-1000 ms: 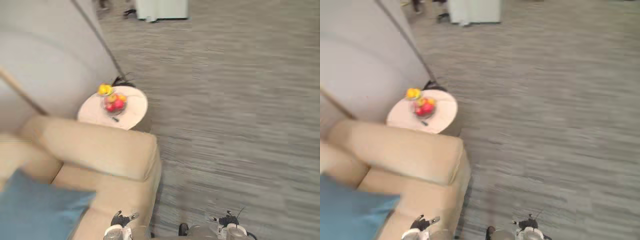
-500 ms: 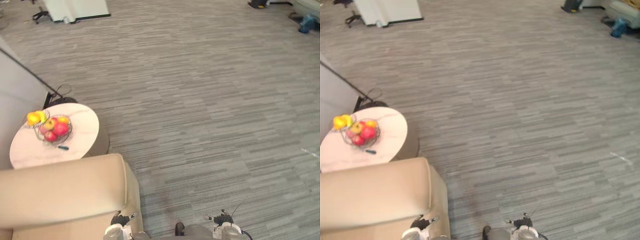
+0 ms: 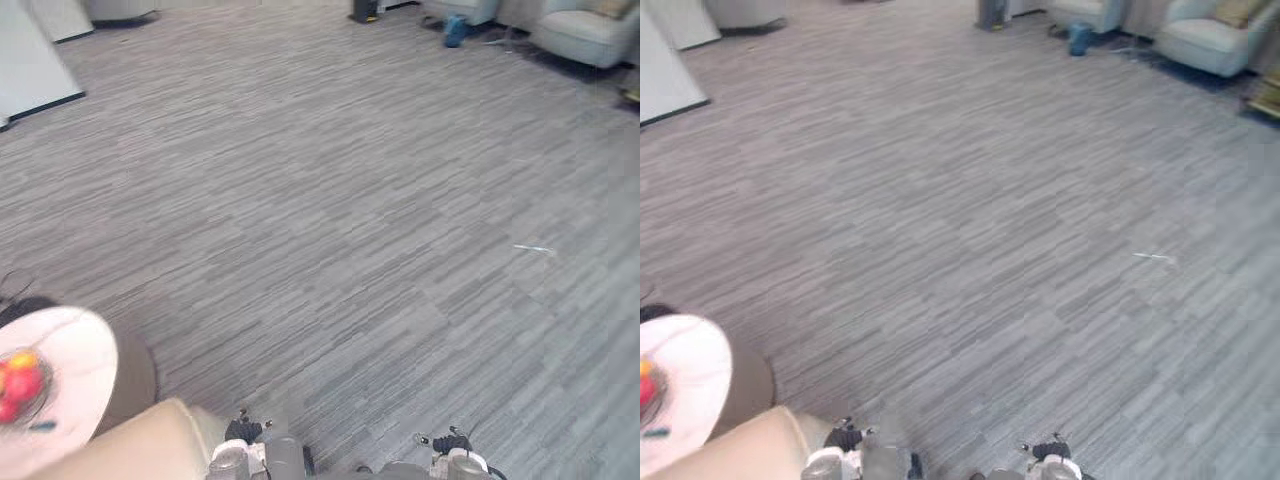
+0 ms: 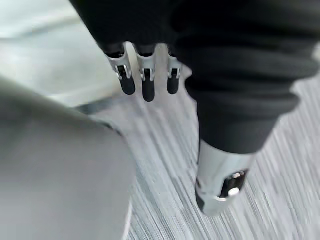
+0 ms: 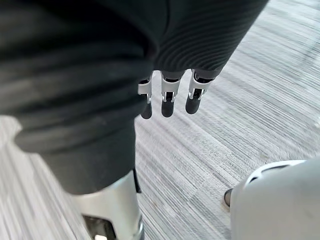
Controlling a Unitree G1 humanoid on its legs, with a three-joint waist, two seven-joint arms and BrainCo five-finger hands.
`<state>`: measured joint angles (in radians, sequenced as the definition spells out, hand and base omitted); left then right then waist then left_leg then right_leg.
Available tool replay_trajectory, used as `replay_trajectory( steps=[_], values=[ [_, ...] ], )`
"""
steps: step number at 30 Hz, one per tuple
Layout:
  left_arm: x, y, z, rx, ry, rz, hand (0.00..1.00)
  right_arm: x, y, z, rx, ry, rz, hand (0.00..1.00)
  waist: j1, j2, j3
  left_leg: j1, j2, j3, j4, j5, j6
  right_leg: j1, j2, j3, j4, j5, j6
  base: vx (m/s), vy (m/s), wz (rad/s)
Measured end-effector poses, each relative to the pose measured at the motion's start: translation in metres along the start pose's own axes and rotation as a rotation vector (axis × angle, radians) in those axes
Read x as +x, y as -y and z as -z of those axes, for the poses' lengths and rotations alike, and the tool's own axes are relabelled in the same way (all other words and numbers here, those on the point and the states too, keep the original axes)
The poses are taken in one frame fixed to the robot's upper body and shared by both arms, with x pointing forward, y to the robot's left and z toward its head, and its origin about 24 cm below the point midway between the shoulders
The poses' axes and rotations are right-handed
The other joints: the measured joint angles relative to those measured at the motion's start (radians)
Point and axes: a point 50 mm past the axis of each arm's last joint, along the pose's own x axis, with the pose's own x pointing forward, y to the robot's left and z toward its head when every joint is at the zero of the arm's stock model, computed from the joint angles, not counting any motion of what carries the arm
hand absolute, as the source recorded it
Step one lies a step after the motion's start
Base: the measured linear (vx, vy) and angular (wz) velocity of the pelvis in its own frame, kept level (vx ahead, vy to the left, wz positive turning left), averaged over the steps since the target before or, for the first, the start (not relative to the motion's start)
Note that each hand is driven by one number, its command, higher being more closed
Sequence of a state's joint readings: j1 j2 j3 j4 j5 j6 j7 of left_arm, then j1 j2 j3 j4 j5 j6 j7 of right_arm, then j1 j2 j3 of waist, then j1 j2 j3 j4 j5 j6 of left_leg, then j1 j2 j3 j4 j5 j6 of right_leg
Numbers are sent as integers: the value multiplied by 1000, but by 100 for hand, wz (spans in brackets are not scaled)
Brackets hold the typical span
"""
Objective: Pick up cushions and gather them together orderly.
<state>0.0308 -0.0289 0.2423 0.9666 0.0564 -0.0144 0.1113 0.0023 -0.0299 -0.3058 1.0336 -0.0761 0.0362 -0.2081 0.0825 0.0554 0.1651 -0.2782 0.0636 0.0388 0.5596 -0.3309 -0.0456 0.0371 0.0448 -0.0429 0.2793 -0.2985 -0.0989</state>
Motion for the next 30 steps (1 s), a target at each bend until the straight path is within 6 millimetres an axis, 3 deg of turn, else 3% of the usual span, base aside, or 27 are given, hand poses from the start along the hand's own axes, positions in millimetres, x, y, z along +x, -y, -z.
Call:
replay_trajectory(
  steps=[1, 2, 5, 6, 9, 10, 11, 13, 15, 16, 17, 18, 19, 20, 21, 23, 24, 25, 27, 30],
  values=[
    [0, 0, 0, 0, 2, 0, 0, 0, 0, 0, 0, -2, 2, 0, 2, 0, 0, -2, -4, -25, -49, 19, -7, 0, 0, 22, 4, -6, 10, 265, 201, -111],
    [0, -1, -1, 1, 2, -3, 0, -1, 0, 3, 0, -10, 4, 0, 11, -2, -7, 17, -8, -24, -75, 103, -5, 1, -4, 66, 20, -24, 35, 301, 212, -95],
    [1, -10, -2, 11, 5, -24, 0, -5, -5, 12, 22, -24, -3, 0, 20, -58, -41, 47, -45, 64, -103, 74, 41, -7, -71, 90, 51, -45, 89, 430, 235, -64],
    [2, -10, -3, 10, 6, -27, 0, -6, -4, 14, 21, -29, -2, 0, 28, -60, -43, 71, -51, 87, -113, 62, 54, -17, -89, 79, 90, -49, 110, 411, 191, -73],
    [1, -7, 2, 35, -13, -14, 0, -5, -5, 8, 21, -13, -11, 0, 29, -55, -44, 214, -77, 160, -212, 42, 77, -136, -166, -3, 424, -19, 281, 380, 168, -68],
    [1, -5, 1, 52, -13, -5, 0, -4, -5, 6, 25, -2, -13, 0, 24, -52, -44, 260, -77, 172, -239, 42, 78, -177, -199, -54, 533, -5, 302, 428, 93, -30],
    [1, -2, 0, 77, -13, 6, 0, -4, -3, 3, 33, 7, -12, 0, 22, -41, -44, 316, -71, 175, -276, 42, 77, -204, -248, -156, 598, -15, 266, 358, 39, -30],
    [1, 1, 2, 106, -22, 19, 0, -1, -1, -3, 49, 12, -4, 0, 17, -17, -32, 410, -37, 203, -344, 43, 76, -230, -300, -318, 590, -61, 183, 350, -16, -46],
    [2, -1, 2, 136, -24, 21, 0, 1, -3, -12, 43, 33, -12, 0, -1, -10, -29, 452, 8, 226, -377, 44, 74, -300, -298, -419, 481, -59, 150, 377, -112, -46],
    [3, -2, 1, 157, -23, 22, 0, 2, -3, -18, 37, 47, -13, 0, -11, -8, -27, 463, 29, 234, -389, 44, 74, -352, -279, -433, 397, -25, 132, 360, -166, -36],
    [3, -4, 5, 188, -37, 25, 0, 3, -2, -21, 32, 51, -10, 0, -26, -13, -20, 493, 41, 247, -410, 55, 50, -393, -242, -418, 239, 79, 124, 383, -176, -32],
    [3, -4, 5, 199, -39, 28, 0, 3, -1, -18, 27, 39, -8, 0, -28, -19, -19, 508, 34, 250, -419, 58, 41, -398, -224, -403, 160, 146, 113, 437, -195, -31],
    [2, -9, 7, 208, -44, 22, 0, 3, 1, -11, 29, 19, -6, 0, -29, -46, -22, 537, 22, 242, -415, 55, 28, -403, -208, -366, 79, 249, 74, 511, -257, -15],
    [2, -7, 10, 207, -57, 25, 0, 4, 7, -14, 29, 26, 5, 0, -39, -43, -18, 564, 29, 205, -395, 39, -5, -405, -192, -331, 121, 287, 28, 614, -311, -24],
    [1, 0, 10, 205, -57, 46, 0, 7, 18, -21, 3, 46, 29, 0, -43, -3, -29, 541, 70, 181, -327, 43, -16, -401, -162, -342, 137, 253, 15, 517, -289, -20],
    [1, 9, 9, 199, -45, 66, 0, 8, 23, -26, -13, 61, 41, 0, -42, 37, -25, 426, 123, 133, -66, 81, -54, -374, -115, -345, 111, 208, 5, 490, -264, -33],
    [0, 13, 10, 196, -50, 79, 0, 8, 21, -24, -15, 54, 38, 0, -41, 60, -9, 339, 163, 91, 152, 171, -48, -319, -83, -342, 77, 189, -6, 497, -222, -28],
    [0, 13, 7, 189, -39, 81, 0, 8, 20, -24, 0, 51, 36, 0, -40, 64, 0, 284, 187, 81, 282, 171, -49, -275, -62, -340, 57, 175, -12, 497, -173, -24],
    [2, 7, -3, 198, 3, 67, 0, 6, 10, -17, 5, 33, 17, 0, -38, 28, 36, 172, 205, 111, 485, 117, -41, -121, -50, -327, -5, 132, -15, 473, -154, -8],
    [3, 6, -12, 205, 47, 64, 0, 4, 5, -14, 24, 20, 7, 0, -27, 10, 38, 46, 184, 185, 383, 80, -13, -6, -48, -314, -93, 122, 6, 424, -134, -6]
  ],
)
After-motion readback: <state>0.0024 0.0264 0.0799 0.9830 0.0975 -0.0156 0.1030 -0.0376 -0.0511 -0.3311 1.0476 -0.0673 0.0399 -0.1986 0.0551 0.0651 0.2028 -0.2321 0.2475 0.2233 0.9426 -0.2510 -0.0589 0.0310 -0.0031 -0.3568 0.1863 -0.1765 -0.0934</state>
